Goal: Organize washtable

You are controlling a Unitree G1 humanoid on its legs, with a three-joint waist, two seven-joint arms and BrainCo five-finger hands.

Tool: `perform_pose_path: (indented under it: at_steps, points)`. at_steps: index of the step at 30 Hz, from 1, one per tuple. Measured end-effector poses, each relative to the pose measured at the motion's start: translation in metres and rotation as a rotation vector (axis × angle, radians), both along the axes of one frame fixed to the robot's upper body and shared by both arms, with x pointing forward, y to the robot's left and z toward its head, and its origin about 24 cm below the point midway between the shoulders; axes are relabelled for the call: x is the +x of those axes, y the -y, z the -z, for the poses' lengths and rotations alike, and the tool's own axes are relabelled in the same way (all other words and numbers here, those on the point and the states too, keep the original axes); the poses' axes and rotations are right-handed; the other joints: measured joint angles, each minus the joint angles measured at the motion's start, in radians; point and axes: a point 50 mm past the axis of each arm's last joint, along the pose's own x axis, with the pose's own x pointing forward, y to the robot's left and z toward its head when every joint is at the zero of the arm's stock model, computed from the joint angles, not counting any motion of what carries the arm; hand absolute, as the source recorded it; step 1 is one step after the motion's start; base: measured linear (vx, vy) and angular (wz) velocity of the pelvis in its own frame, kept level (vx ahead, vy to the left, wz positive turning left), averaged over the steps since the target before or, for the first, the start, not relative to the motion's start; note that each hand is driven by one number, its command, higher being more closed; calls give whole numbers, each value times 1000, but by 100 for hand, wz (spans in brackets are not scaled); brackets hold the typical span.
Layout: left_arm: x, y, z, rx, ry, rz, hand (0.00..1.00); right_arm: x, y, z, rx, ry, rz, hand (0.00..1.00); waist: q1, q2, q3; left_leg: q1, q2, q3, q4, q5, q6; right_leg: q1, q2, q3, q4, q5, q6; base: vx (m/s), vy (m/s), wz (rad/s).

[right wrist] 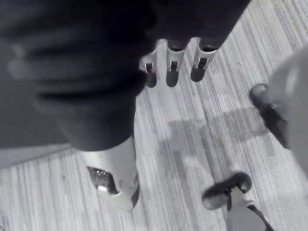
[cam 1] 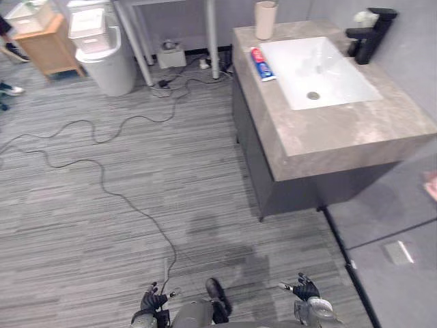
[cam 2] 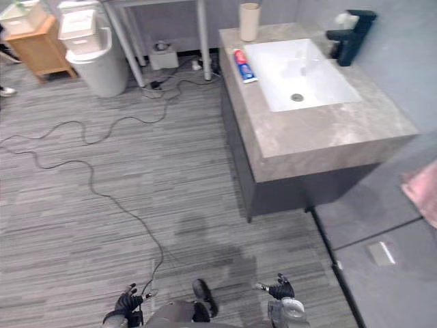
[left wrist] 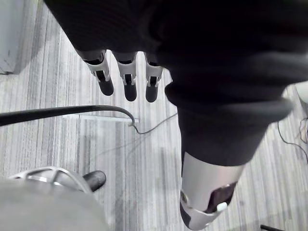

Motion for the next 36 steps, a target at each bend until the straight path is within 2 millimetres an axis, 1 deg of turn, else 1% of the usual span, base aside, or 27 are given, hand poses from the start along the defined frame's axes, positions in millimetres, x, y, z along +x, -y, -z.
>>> perform_pose_path:
  at_steps: [1,3,4,6,7,10,12,13,14,15,16,17,19,21,23,24,25,26,27,28,30,31,32,33,34,35,36]
  points:
    - [6,2,-1,-4,15,0,0,2,3,-1,-6,7,-6,0,10,-3,3,30,-11,-21,-39,9,10,-52,38,41,56,-5,9,150,11,114]
    - [4,2,-1,-6,8,0,0,8,-2,-3,5,29,-22,0,6,4,7,44,-2,-52,-53,9,9,-113,103,81,60,-2,16,111,7,46]
    - [4,2,0,-7,6,-2,0,7,-6,-2,20,31,-17,0,6,10,11,65,4,-69,-64,10,7,-151,149,101,35,11,30,106,2,34]
    - [5,8,1,-27,3,-8,0,9,-7,-3,31,51,1,0,3,17,16,104,4,-86,-88,9,2,-197,190,96,-17,61,44,210,2,30]
    - [5,11,2,-41,3,-1,0,10,-8,-4,34,61,4,0,-2,17,16,121,3,-99,-89,7,-1,-225,201,91,-39,104,42,261,12,33]
    - [5,23,3,-85,13,-36,0,7,-10,-5,51,79,42,0,-19,16,14,158,-9,-125,-77,-27,-27,-234,195,97,-47,148,18,223,4,53]
    - [5,21,3,-88,21,-73,0,0,-11,-5,57,81,61,0,-18,0,4,167,-4,-118,11,-104,-68,-186,179,88,-60,151,12,343,-52,42]
    - [4,20,3,-88,23,-85,0,-2,-12,-5,59,79,63,0,-17,-3,3,159,1,-113,62,-138,-80,-167,175,87,-75,168,-8,404,-72,16]
    - [3,20,3,-95,28,-105,0,-2,-11,-6,56,88,67,0,-16,-5,-2,143,37,-76,204,-206,-149,-140,178,84,-86,199,-26,423,-66,-5]
    - [2,21,3,-103,31,-132,0,-2,-10,-8,52,101,68,0,-17,13,-1,70,99,-18,423,-221,-175,-113,187,93,-96,189,-24,422,-63,-13]
    - [2,22,3,-109,36,-141,0,-2,-9,-9,50,107,66,0,-19,22,-2,27,135,1,543,-215,-185,-95,194,96,-112,188,-24,480,-18,-55]
    - [3,24,1,-117,60,-164,0,-3,-6,-9,39,103,62,0,-3,38,1,-66,243,46,791,-206,-195,-48,219,146,-142,188,-35,503,23,-86]
    - [4,25,0,-123,72,-181,0,-5,-3,-8,35,91,67,0,10,49,-1,-87,303,59,818,-230,-183,-8,226,205,-155,180,-34,428,55,-107]
    - [2,25,0,-122,70,-181,0,-4,-5,-7,39,87,65,0,19,44,1,-100,330,40,698,-239,-171,33,213,313,-170,163,-12,330,144,-139]
    - [5,25,0,-120,74,-172,0,-4,-7,-6,43,78,64,0,28,35,1,-129,323,-15,533,-225,-186,36,180,404,-173,137,19,355,327,-150]
    - [5,27,1,-123,70,-165,0,-8,-3,-5,35,65,67,0,32,41,-1,-131,300,-90,348,-183,-233,46,160,470,-172,110,61,320,407,-118]
    - [3,28,2,-127,62,-164,0,-8,-1,-5,28,65,66,0,32,51,-2,-117,294,-139,258,-142,-238,46,159,489,-172,100,78,410,525,-130]
    - [2,28,3,-123,52,-153,0,-11,2,-3,17,39,52,0,35,51,-11,-90,265,-173,230,0,-216,61,146,525,-176,88,108,297,383,-87]
    - [4,23,1,-108,57,-143,0,-13,-5,0,33,20,42,0,35,29,-21,-86,233,-174,245,-20,-201,79,117,533,-189,87,109,438,489,-64]
    - [9,18,-1,-91,66,-125,0,-14,-14,2,55,12,34,0,28,-8,-31,-91,205,-172,272,-60,-183,86,91,527,-193,89,109,350,353,-21]
    - [14,13,-2,-79,71,-109,0,-18,-20,4,71,-4,37,0,33,-36,-45,-89,180,-149,328,-124,-168,83,61,543,-174,97,119,358,328,-26]
    - [11,13,-1,-76,58,-111,0,-20,-21,5,74,-9,35,0,45,-45,-51,-49,169,-113,329,-145,-148,59,54,575,-98,101,123,334,272,-59]
    - [10,13,0,-77,51,-111,0,-20,-21,4,70,-7,31,0,45,-44,-51,-24,170,-96,323,-155,-140,38,54,588,-36,108,127,334,215,-83]
    - [4,14,2,-77,33,-107,0,-17,-20,3,65,7,25,0,37,-38,-48,29,164,-54,306,-170,-127,-33,59,595,137,149,164,311,196,-88]
    - [3,15,2,-78,25,-92,0,-12,-16,0,55,26,26,0,32,-18,-35,89,161,-14,278,-180,-112,-126,65,578,319,215,198,296,192,-87]
    - [4,17,2,-80,24,-86,0,-9,-15,-1,52,36,25,0,26,-14,-32,120,160,1,262,-182,-109,-161,60,555,393,212,195,273,200,-82]
    - [1,19,4,-83,6,-69,0,-5,-14,-4,47,56,21,0,14,-6,-27,183,160,19,227,-182,-109,-219,63,474,492,171,146,215,145,-56]
